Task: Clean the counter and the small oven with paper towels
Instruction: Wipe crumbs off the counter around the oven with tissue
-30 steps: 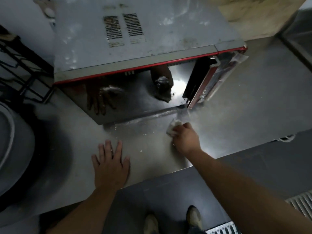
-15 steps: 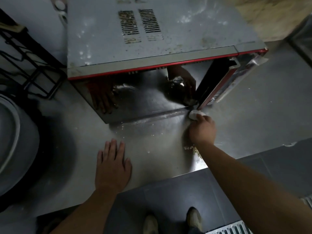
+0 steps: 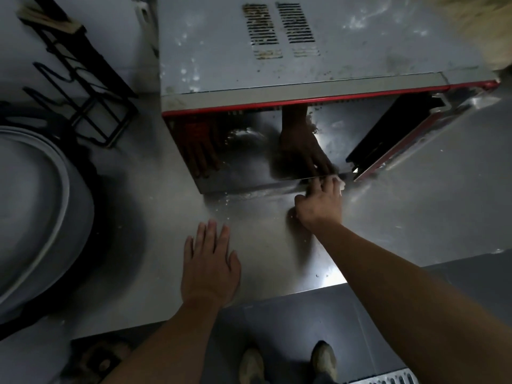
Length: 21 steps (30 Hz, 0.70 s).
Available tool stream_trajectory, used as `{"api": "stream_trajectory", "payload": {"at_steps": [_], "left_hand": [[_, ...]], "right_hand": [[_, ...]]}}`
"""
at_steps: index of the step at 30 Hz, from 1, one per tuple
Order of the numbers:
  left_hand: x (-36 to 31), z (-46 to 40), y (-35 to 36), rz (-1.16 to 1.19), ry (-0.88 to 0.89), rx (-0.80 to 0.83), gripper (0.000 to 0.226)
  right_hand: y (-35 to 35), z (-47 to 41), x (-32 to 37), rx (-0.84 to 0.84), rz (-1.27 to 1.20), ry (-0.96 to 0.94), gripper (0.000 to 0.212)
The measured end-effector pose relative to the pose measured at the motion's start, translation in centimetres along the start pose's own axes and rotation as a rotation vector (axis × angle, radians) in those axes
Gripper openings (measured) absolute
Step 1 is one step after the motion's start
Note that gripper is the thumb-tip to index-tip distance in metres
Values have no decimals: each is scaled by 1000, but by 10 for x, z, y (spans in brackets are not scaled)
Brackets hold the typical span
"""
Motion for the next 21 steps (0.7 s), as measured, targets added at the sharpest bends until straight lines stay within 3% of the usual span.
{"api": "stream_trajectory", "payload": {"at_steps": [10,16,21], "left_hand": [[2,-1,0,7,-42,-32,64],[5,-2,1,-29,-86,-57,63],[5,-1,0,-29,-127,-56,65]], "right_hand": [[21,45,66,111,6,-267,73],[40,82,117,258,-23,-559,72],[37,76,112,267,19,-662,70]]}}
Point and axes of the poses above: each hand's wrist, its own z-axis away from the middle knuckle, its own y-axis out of the palm, x = y × z, the point moved 3 cm from there along -z, towards the middle knuckle, and after that the axes turned 8 degrees about -x, right-handed, at the moved point
